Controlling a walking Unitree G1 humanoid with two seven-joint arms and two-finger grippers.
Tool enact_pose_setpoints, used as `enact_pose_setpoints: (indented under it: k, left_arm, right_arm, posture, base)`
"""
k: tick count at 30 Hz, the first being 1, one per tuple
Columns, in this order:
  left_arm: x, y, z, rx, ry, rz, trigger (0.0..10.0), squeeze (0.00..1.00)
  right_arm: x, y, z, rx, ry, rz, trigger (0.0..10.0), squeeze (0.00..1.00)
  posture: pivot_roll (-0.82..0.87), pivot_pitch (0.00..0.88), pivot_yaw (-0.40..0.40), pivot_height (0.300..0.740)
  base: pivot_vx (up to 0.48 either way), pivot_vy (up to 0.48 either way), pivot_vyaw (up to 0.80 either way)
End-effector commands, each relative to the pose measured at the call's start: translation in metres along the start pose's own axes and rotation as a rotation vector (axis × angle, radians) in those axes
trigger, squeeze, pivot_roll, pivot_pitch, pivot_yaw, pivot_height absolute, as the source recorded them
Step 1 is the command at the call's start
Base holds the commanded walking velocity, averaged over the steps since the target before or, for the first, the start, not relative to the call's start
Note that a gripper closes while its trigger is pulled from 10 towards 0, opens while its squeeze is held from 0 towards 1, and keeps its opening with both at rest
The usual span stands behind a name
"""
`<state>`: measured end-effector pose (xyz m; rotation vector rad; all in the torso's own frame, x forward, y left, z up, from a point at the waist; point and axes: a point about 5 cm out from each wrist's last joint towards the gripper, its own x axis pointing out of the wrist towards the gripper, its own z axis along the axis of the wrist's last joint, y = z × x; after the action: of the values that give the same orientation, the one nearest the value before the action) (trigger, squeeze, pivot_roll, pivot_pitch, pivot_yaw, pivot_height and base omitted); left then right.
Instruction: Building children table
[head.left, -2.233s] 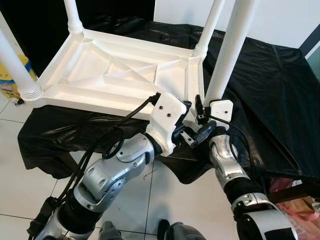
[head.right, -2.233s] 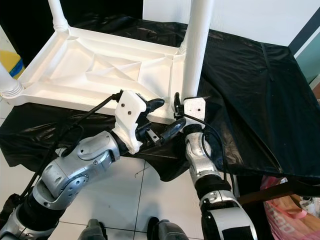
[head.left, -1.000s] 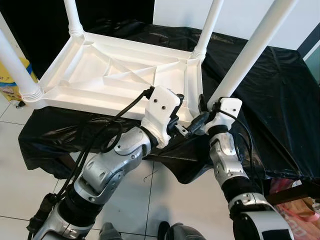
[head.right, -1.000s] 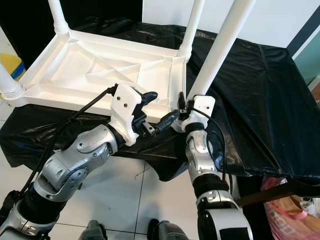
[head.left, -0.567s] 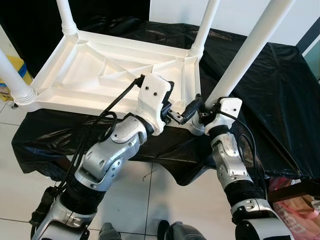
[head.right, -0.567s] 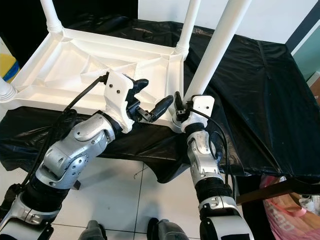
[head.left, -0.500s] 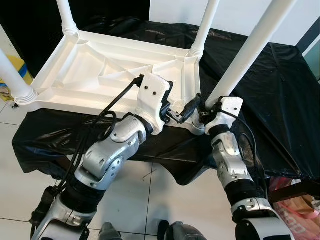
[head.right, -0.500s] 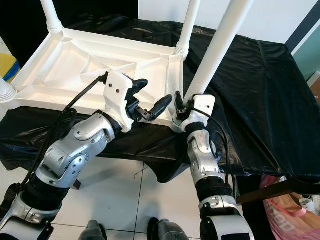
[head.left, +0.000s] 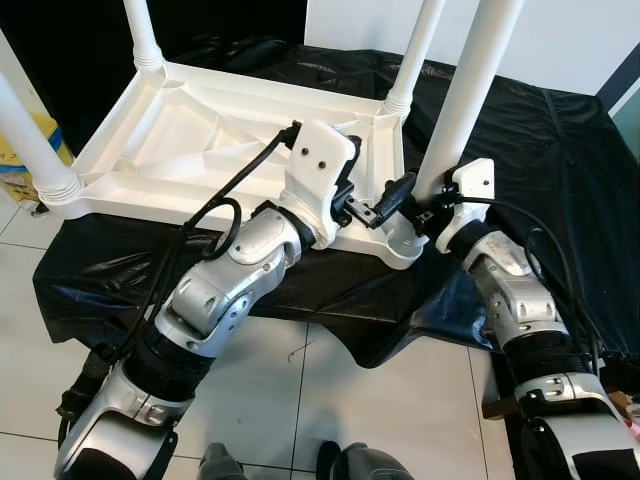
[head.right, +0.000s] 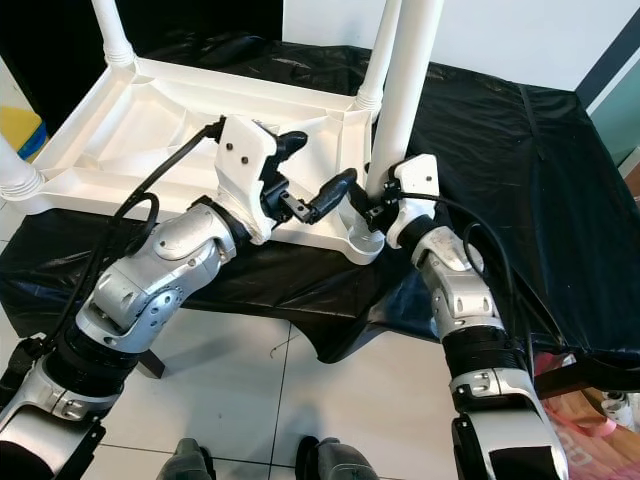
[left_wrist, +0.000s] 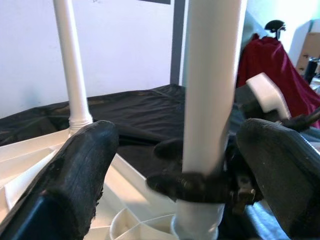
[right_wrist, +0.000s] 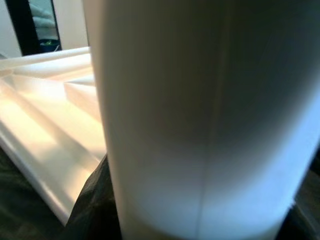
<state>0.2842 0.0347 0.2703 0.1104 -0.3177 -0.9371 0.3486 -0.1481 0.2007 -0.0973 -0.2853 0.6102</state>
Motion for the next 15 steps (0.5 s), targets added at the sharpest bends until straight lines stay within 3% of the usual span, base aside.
enact_pose_setpoints:
  k: [1,7,15]
  left_arm:
    - [-0.002,-0.027,0.006,0.017,-0.027,-0.508,10.0,0.0]
    - [0.0,-0.028,0.02,-0.056,-0.078,-0.647,10.0,0.0]
    - [-0.001,-0.032,0.037,-0.136,-0.146,-0.762,10.0,0.0]
  right_arm:
    - [-0.006,0.001,0.0,-0.008,0.022,0.063,10.0,0.0]
    - [-0.017,0.008,0.004,-0.02,0.093,0.307,10.0,0.0]
    - [-0.028,0.015,0.001,-0.015,0.182,0.488,10.0,0.0]
  posture:
    - [0.05,0.104,-0.126,0.74]
    - [0.04,0.096,-0.12,0.74]
    - [0.04,0.096,-0.122,0.74]
  base:
    - [0.0,0.0,0.0]
    - [0.0,0.0,0.0]
    - [0.0,0.0,0.0]
